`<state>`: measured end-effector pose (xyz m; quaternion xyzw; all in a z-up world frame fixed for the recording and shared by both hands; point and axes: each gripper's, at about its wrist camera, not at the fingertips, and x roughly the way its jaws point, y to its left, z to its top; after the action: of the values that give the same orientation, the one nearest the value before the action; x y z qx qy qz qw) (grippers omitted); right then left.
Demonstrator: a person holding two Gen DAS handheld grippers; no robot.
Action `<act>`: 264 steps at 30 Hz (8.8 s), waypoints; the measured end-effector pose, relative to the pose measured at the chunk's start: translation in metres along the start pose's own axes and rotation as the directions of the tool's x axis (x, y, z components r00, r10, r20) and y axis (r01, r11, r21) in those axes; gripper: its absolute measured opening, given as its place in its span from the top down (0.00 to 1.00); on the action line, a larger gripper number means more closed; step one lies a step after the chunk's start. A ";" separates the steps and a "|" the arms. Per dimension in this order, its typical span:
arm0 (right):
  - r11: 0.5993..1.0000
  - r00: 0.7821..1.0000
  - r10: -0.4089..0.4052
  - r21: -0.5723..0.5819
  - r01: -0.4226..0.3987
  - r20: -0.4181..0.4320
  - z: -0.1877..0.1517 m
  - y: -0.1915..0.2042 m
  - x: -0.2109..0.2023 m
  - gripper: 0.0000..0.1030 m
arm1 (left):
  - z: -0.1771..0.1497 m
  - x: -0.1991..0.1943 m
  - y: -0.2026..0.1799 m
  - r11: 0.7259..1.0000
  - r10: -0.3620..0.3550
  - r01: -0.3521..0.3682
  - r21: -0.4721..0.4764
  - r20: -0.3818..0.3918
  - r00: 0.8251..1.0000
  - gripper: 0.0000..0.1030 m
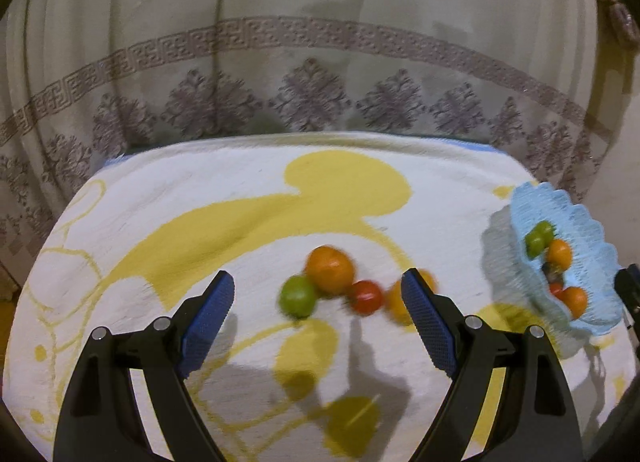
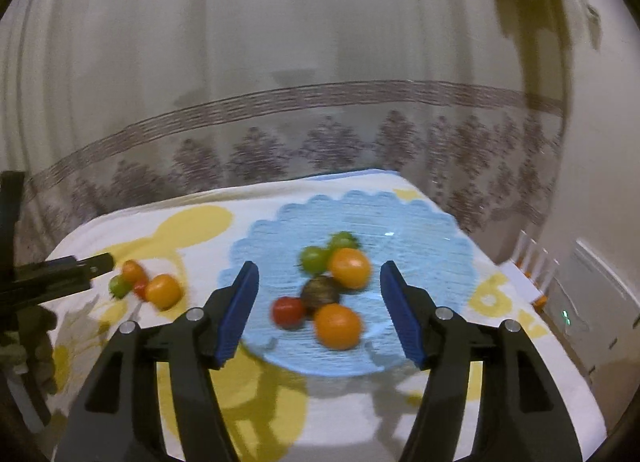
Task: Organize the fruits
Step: 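Move both open tools back to the remaining fruits on the towel, then grasp the green tomato with the left tool while the right tool grasps the yellow tomato, then carry both tomatoes over the blue basket and open both tools to release them, then move both open tools back to the tangerine and the cherry tomato, then grasp the tangerine with the left tool while the right tool grasps the red cherry tomato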
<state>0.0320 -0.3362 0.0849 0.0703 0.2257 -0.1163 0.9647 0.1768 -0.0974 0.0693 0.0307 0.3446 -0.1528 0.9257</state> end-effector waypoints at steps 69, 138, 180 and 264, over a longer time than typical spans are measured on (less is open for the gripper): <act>0.939 0.876 0.272 -0.090 -0.332 -0.399 -0.012 0.138 0.134 0.60 | 0.005 0.021 0.043 0.991 -0.096 0.094 -0.092 -0.025 0.995 0.73; 0.972 0.976 -0.034 0.222 0.082 -0.214 0.008 -0.057 0.027 0.56 | 0.003 -0.053 -0.052 0.945 -0.319 0.314 0.089 0.049 0.946 0.73; 0.935 0.986 -0.138 0.318 0.160 -0.090 -0.029 -0.111 -0.011 0.33 | -0.006 -0.015 -0.197 0.891 -0.379 0.378 0.252 -0.047 0.924 0.71; 0.991 0.998 -0.024 0.128 0.030 -0.050 -0.012 -0.025 -0.018 0.23 | -0.009 0.050 0.009 0.999 -0.044 0.042 -0.026 -0.095 0.995 0.46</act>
<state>0.0048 -0.3546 0.0803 0.1322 0.2418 -0.1420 0.9507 0.2097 -0.1006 0.0293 0.0196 0.3907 -0.1668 0.9051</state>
